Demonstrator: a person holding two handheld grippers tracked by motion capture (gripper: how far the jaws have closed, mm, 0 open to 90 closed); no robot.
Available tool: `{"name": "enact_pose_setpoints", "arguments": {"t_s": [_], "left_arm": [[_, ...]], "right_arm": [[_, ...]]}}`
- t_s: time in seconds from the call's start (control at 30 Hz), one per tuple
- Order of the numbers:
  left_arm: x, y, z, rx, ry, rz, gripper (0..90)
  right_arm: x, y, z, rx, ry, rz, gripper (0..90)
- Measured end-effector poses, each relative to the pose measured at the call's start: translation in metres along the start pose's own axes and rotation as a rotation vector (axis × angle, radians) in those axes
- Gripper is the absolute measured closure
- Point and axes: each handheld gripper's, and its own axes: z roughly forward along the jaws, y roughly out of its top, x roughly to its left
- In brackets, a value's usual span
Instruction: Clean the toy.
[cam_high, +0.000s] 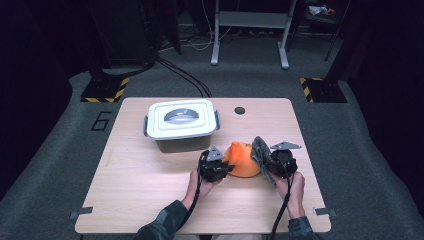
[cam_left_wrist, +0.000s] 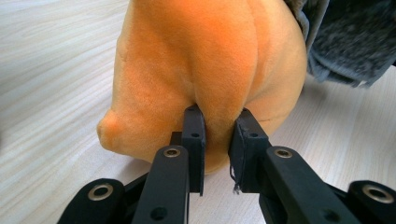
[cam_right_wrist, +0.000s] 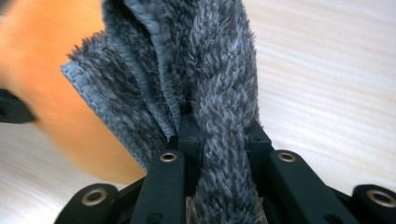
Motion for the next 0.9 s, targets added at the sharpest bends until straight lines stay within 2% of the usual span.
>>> {"name": "enact_pose_setpoints", "arguments": {"t_s": [0.07,0.23,0.3,0.37,0.6,0.73,0.77,0.9], "left_arm": [[0.000,0.000,0.000,-0.001,0.002,-0.001,77.4],[0.000,0.000,0.000,0.003,0.004,0.001,77.4],[0.001,0.000,0.000,0.004,0.004,0.002,77.7],[0.001,0.000,0.000,0.003,0.005,-0.003,77.8],[0.001,-0.002,0.000,-0.001,0.008,-0.010,77.8],[0.002,-0.002,-0.001,-0.003,0.015,-0.005,77.8],[0.002,-0.002,-0.001,-0.001,0.022,0.003,77.7],[0.002,-0.003,-0.002,-0.001,0.020,-0.006,78.0]], "right_arm": [[-0.007,-0.006,0.008,0.032,-0.008,0.032,75.1],[-0.012,-0.012,0.017,0.058,-0.004,0.057,75.1],[-0.014,-0.014,0.023,0.077,-0.007,0.055,75.1],[-0.014,-0.016,0.031,0.105,-0.001,0.077,75.0],[-0.016,-0.021,0.040,0.118,0.017,0.072,75.1],[-0.020,-0.022,0.037,0.108,0.042,0.093,75.0],[-0.021,-0.022,0.033,0.101,0.050,0.110,75.2],[-0.029,-0.022,0.010,0.035,0.049,0.124,75.4]]}}
